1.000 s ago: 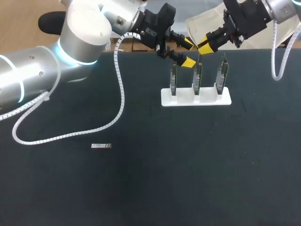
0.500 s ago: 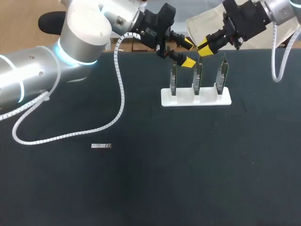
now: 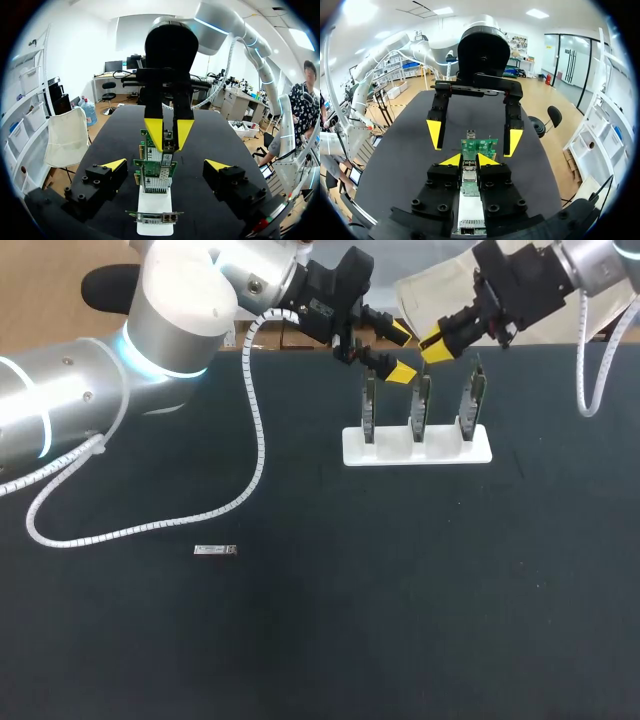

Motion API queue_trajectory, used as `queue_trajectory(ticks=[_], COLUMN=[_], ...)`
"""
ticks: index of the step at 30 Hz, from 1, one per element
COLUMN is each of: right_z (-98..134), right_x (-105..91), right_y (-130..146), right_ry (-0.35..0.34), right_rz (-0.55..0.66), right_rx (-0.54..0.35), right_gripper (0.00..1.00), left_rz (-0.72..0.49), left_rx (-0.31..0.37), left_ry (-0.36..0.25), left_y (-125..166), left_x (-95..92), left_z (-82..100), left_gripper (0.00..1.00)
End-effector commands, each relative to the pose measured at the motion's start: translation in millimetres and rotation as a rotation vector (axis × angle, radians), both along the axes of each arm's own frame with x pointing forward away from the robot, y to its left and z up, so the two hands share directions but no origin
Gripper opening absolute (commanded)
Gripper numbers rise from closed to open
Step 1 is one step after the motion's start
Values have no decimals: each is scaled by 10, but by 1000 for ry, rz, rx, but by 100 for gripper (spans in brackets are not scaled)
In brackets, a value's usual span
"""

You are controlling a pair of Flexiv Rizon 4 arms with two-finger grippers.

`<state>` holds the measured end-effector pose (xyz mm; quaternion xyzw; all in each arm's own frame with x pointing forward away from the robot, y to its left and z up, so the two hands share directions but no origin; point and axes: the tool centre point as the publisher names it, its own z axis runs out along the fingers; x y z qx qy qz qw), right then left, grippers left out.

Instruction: Pick up the optical module with the left hand, and insert it into the network port with the right hand.

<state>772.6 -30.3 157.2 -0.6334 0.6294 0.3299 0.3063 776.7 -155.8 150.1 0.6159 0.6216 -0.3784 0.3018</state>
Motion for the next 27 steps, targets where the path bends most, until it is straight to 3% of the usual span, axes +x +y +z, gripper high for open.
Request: queue_trajectory(ticks=[1, 8, 9, 10, 11, 20, 27], right_z=[-24, -41, -42, -41, -37, 24, 106], right_x=[7, 11, 11, 12, 14, 61, 85], right_y=[2, 2, 2, 4, 8, -48, -176], right_ry=[2, 7, 7, 8, 8, 11, 68], right_rz=[-2, -4, -5, -6, -7, -34, -35], right_rx=[-1, -1, -1, 1, 3, 27, 82], right_gripper=[0, 0, 29, 86, 100, 100, 100], left_rz=[-3, -3, -3, -3, -3, -3, -3], left_rx=[2, 2, 2, 2, 2, 2, 2], left_ry=[1, 1, 1, 1, 1, 1, 1], left_y=[-7, -7, -7, -7, -7, -7, -7], left_x=[19, 19, 19, 19, 19, 19, 19], left_z=[0, 0, 0, 0, 0, 0, 0], left_gripper=[100, 100, 100, 100, 100, 100, 100])
